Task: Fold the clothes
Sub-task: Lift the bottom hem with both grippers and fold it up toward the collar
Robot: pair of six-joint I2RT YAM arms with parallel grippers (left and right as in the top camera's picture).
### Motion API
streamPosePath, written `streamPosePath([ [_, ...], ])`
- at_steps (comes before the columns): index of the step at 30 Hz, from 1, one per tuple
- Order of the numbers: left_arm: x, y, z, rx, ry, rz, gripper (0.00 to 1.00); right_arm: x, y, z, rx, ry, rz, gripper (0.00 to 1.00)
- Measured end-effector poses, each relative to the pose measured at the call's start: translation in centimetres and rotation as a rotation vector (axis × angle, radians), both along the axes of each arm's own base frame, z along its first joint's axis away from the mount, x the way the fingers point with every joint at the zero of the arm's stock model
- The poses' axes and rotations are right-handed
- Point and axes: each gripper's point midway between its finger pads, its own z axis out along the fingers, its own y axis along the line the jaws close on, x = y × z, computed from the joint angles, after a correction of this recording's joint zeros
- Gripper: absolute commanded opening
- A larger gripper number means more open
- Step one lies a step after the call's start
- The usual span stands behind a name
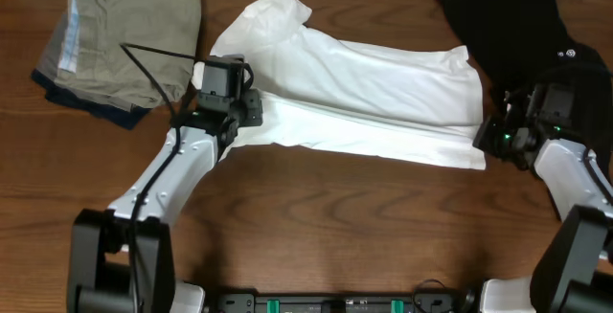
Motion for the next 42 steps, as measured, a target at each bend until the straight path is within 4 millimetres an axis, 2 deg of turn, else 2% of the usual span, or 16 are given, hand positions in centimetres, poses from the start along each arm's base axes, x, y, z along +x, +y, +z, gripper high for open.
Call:
streamPosePath([
  [7,1.2,-0.2,-2.8,0.012,0.015,-0.006,0.06,2.0,-0.2,-1.7,-0.012,-0.034,0.009,0.01],
  [11,1.2,-0.2,-4.8,0.022,0.051,-0.006,0.07,2.8,-0.2,-2.1,-0.020,-0.056,0.016,0.01],
  [14,1.1,-0.1,-5.5,0.028,0.066,-0.006,0.07,3.4,-0.2,-2.2,-0.026,-0.075,0.020,0.03],
  [15,1.1,-0.1,-5.6,0.029,0.067,-0.005,0.14,3.5,-0.1,-2.3,-0.027,-0.076,0.022,0.13],
  [16,1.1,0.0,-5.6,0.033,0.067,-0.005,0.29,3.6,0.0,-2.3,-0.025,-0.077,0.020,0.27],
  [17,1.2,0.0,-5.6,0.038,0.066,-0.005,0.55,3.6,0.0,-2.4,-0.027,-0.077,0.020,0.40],
  [18,1.2,0.1,-5.6,0.043,0.064,-0.003,0.74,3.6,0.1,-2.5,-0.029,-0.075,0.024,0.53],
  [19,1.2,0.2,-5.6,0.045,0.063,0.002,0.84,3.6,0.3,-2.6,-0.031,-0.072,0.028,0.60],
  [21,1.2,0.3,-5.6,0.053,0.065,0.002,0.98,3.7,0.6,-2.7,-0.034,-0.071,0.039,0.66],
  [22,1.2,0.4,-5.6,0.058,0.066,0.000,1.00,3.7,0.7,-2.7,-0.036,-0.071,0.043,0.67],
  [27,0.4,1.8,-6.1,0.097,0.107,0.013,0.98,2.9,1.0,-2.5,-0.019,-0.010,0.052,0.69],
  [30,-0.6,3.6,-5.6,0.114,0.149,0.050,0.98,3.0,1.0,-0.9,-0.018,0.015,0.067,0.70],
  [32,-0.8,4.9,-4.0,0.119,0.152,0.079,0.98,3.5,1.0,1.1,-0.017,0.019,0.087,0.72],
  [37,0.1,6.6,2.9,0.119,0.081,0.112,0.98,4.9,1.4,6.2,-0.023,-0.018,0.151,0.72],
  [39,-0.3,6.4,4.1,0.115,0.093,0.095,0.98,4.9,2.0,7.1,-0.024,-0.021,0.174,0.71],
  [42,-1.7,5.6,3.7,0.082,0.162,0.054,0.98,4.4,3.2,7.3,-0.012,-0.005,0.215,0.70],
])
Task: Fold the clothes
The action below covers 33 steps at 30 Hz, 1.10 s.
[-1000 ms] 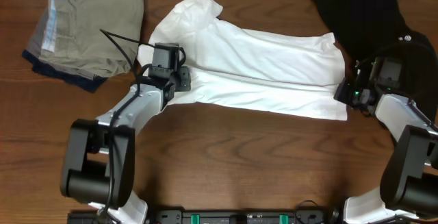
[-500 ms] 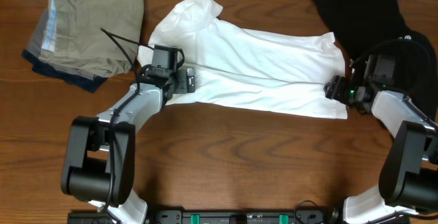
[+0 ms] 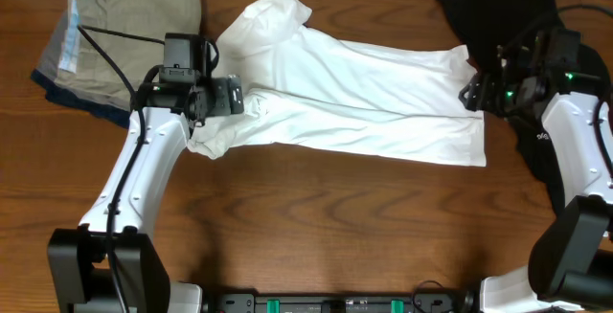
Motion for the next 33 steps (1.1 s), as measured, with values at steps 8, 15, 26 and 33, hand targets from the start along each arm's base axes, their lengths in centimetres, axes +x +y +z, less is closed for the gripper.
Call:
streamPosePath([
  [8,-5.0,-1.2,-4.3,-0.058,0.287,-0.038,0.79,-0.8,2.2,-0.3,0.012,0.035,0.066,0.67],
  [15,-5.8,-1.3,-7.8,-0.064,0.350,-0.038,0.62,-0.8,3.0,-0.2,0.017,0.032,0.088,0.66],
  [26,-4.2,0.1,-9.7,0.016,0.251,-0.029,0.30,-0.3,2.9,-0.1,0.011,0.008,0.089,0.66],
  [33,-1.9,0.3,-9.1,0.031,0.154,-0.024,0.06,-0.2,2.9,0.0,0.011,0.007,0.090,0.66],
])
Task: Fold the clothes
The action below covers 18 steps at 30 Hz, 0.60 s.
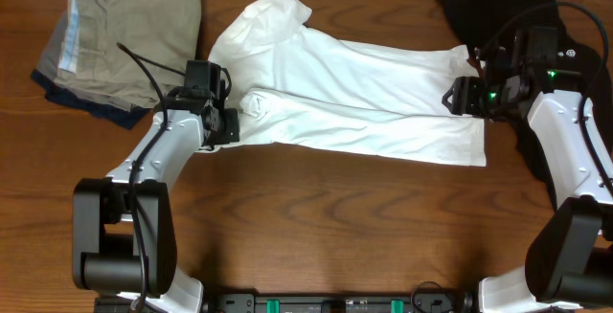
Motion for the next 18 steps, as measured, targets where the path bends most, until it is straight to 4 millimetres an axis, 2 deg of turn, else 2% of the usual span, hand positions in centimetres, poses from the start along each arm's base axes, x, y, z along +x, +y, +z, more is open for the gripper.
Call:
streamPosePath([
  [4,1.3,0.6,0.5,0.035,-0.057,0.010,0.06,0.0,0.0,0.0,0.000,0.000,0.000,0.66],
  [10,3.8,2.5,1.4,0.158,-0.166,0.023,0.07,0.1,0.0,0.0,-0.001,-0.003,0.000,0.65],
  [11,4.1,2.9,1.3,0.181,-0.172,0.029,0.25,0.1,0.0,0.0,-0.001,-0.003,0.000,0.65],
  [12,4.2,3.2,1.1,0.200,-0.172,0.029,0.56,0.1,0.0,0.0,-0.001,-0.003,0.000,0.65],
  [13,4.3,3.4,0.7,0.214,-0.170,0.035,0.82,0.1,0.0,0.0,-0.001,-0.003,0.000,0.65],
  [14,4.3,3.7,0.3,0.232,-0.160,0.036,0.98,0.1,0.0,0.0,-0.001,-0.003,0.000,0.65],
  [18,3.1,4.3,-1.1,0.268,-0.092,0.041,0.98,0.1,0.0,0.0,0.000,-0.002,0.000,0.65],
])
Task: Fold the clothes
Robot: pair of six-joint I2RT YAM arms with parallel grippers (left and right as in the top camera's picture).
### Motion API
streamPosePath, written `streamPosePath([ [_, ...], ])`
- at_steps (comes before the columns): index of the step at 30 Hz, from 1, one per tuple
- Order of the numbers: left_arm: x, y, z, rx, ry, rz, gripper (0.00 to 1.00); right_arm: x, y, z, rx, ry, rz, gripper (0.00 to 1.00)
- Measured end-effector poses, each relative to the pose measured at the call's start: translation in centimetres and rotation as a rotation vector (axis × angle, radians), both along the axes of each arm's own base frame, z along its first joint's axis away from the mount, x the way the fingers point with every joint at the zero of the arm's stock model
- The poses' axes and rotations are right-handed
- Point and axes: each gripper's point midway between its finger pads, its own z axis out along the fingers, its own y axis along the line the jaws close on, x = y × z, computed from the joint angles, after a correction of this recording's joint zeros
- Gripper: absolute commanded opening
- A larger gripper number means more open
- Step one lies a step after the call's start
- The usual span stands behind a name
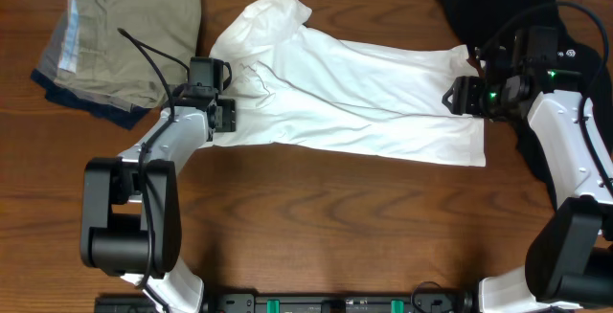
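Observation:
A white shirt (354, 102) lies spread lengthwise across the middle of the table, with one sleeve (273, 16) reaching toward the back edge. My left gripper (230, 114) is at the shirt's left end, its fingers against the cloth edge. Over the shirt's right hem, about halfway up it, is my right gripper (453, 98). From overhead the fingers of both are too small and dark to show whether they are open or shut.
A stack of folded clothes, khaki on top (120, 45), sits at the back left corner. A black garment (508, 16) lies heaped at the back right, under and behind my right arm. The table's front half (326, 227) is bare wood.
The rolled bunch of cloth beside my left gripper has flattened out. The left wrist has turned and shifted slightly toward the back. My right arm has not moved.
First my left gripper was on the shirt's left part and the right at its front right corner. Then the left had moved left, with a flap drawn out at the front left, and the right was up at the right hem. Later that flap was bunched inward. Now it lies flat.

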Motion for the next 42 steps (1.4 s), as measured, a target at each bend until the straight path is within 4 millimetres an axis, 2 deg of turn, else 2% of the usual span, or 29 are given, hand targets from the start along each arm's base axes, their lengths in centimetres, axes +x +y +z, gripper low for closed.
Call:
streamPosePath([
  [4,-2.4,0.4,-0.2,0.009,0.088,0.035,0.98,-0.4,0.0,-0.1,0.001,0.017,0.001,0.62],
  [8,-4.6,0.6,1.6,0.000,0.125,0.077,0.98,-1.5,0.2,-0.7,0.006,0.064,0.003,0.59],
  [11,-4.5,0.5,3.5,-0.018,0.081,0.088,0.98,-2.3,0.3,-2.0,0.010,0.091,0.002,0.58],
  [13,-3.9,0.1,4.0,-0.040,0.057,0.077,0.98,-3.2,0.4,-3.4,0.015,0.116,-0.002,0.57],
  [17,-3.2,-0.8,3.5,-0.086,0.044,0.053,0.89,-5.3,0.6,-6.6,0.027,0.172,-0.021,0.57],
  [19,-3.0,-1.1,2.9,-0.098,0.051,0.043,0.86,-6.0,0.7,-7.5,0.032,0.188,-0.029,0.57],
  [23,-2.1,-1.4,1.6,-0.106,0.050,0.027,0.69,-6.1,0.8,-8.8,0.034,0.167,-0.036,0.56],
  [24,-1.9,-1.4,1.2,-0.107,0.052,0.023,0.62,-6.2,0.8,-9.1,0.035,0.161,-0.038,0.55],
  [27,-1.5,-1.7,0.4,-0.120,0.053,0.014,0.32,-6.4,0.8,-10.2,0.033,0.143,-0.044,0.45],
  [28,-1.5,-1.8,0.2,-0.123,0.057,0.013,0.29,-6.5,0.8,-10.6,0.033,0.139,-0.048,0.43],
  [31,-1.5,-1.9,-0.3,-0.124,0.067,0.005,0.27,-6.8,0.6,-11.2,0.026,0.130,-0.065,0.38],
  [34,-1.9,-1.8,-1.0,-0.124,0.097,0.008,0.20,-6.8,0.4,-11.3,0.014,0.130,-0.076,0.35],
  [37,-3.1,-1.7,-2.2,-0.120,0.159,0.017,0.20,-6.9,0.2,-11.3,0.005,0.136,-0.084,0.35],
  [42,-3.6,-1.8,-2.5,-0.119,0.191,0.029,0.19,-7.3,0.1,-11.4,-0.003,0.152,-0.090,0.34],
])
